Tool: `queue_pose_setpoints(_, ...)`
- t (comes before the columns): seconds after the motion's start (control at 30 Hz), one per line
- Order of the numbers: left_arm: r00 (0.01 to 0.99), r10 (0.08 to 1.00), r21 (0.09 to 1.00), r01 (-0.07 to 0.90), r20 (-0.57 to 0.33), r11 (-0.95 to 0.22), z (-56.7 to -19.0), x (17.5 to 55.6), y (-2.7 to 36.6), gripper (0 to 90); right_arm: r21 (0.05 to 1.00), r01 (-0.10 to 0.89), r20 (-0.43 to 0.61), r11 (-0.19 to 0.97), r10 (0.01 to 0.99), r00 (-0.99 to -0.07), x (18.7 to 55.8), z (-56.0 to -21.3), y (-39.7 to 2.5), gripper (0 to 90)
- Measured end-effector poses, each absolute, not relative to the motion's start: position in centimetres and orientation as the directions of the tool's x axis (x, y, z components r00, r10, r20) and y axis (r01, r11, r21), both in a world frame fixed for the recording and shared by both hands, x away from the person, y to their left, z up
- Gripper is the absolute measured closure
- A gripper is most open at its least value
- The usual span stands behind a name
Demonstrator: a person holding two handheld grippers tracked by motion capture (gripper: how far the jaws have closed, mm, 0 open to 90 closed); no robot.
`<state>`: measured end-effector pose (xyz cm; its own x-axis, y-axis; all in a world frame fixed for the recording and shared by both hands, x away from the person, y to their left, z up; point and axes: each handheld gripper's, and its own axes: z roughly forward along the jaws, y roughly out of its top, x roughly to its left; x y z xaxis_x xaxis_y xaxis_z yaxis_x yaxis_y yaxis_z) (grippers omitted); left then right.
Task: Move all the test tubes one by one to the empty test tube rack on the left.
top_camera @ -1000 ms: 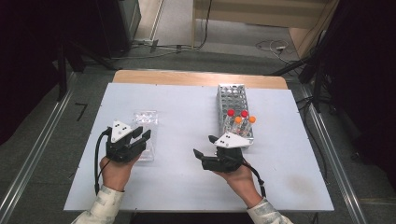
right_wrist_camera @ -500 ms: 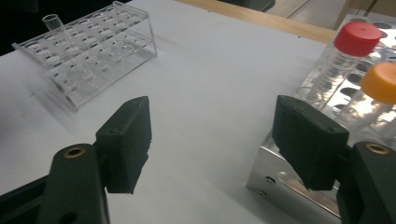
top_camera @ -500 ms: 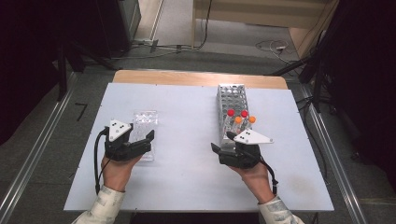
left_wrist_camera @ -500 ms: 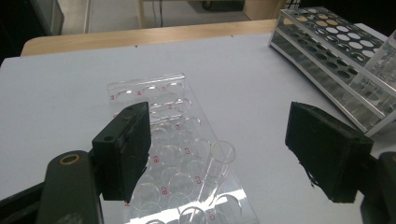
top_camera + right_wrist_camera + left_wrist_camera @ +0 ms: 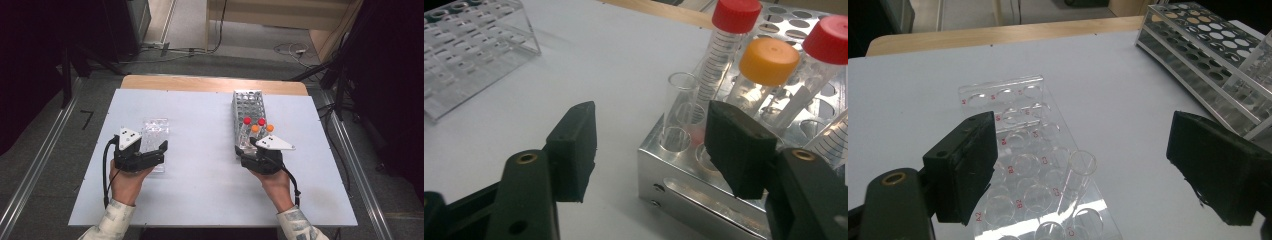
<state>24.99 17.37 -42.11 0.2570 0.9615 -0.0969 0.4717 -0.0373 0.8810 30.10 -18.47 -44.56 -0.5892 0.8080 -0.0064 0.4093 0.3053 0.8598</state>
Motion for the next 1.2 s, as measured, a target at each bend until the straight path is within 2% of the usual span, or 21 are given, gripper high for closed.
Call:
queue_pose_setpoints(0.4, 0.270, 0.959, 0.887, 0.460, -0.091, -0.045, -42.0, 24.8, 17.1, 10.8, 0.867, 0.414, 0.005, 0.276, 0.828, -0.561, 31.5, -45.5, -18.3, 59.6)
queue_pose_setpoints(0.63, 0.271, 0.958, 0.887, 0.460, -0.089, -0.048, -42.1, 24.8, 16.9, 11.4, 0.867, 0.416, 0.006, 0.273, 0.831, -0.556, 31.8, -45.8, -18.3, 67.7)
queue_pose_setpoints(0.83, 0.275, 0.957, 0.887, 0.459, -0.090, -0.048, -42.1, 24.8, 16.9, 11.7, 0.866, 0.420, 0.004, 0.273, 0.834, -0.551, 31.8, -45.8, -18.3, 72.1)
queue_pose_setpoints(1.2, 0.276, 0.957, 0.887, 0.460, -0.092, -0.048, -42.0, 24.8, 16.7, 12.1, 0.893, 0.384, 0.011, 0.237, 0.839, -0.544, 31.4, -44.6, -18.7, 73.0)
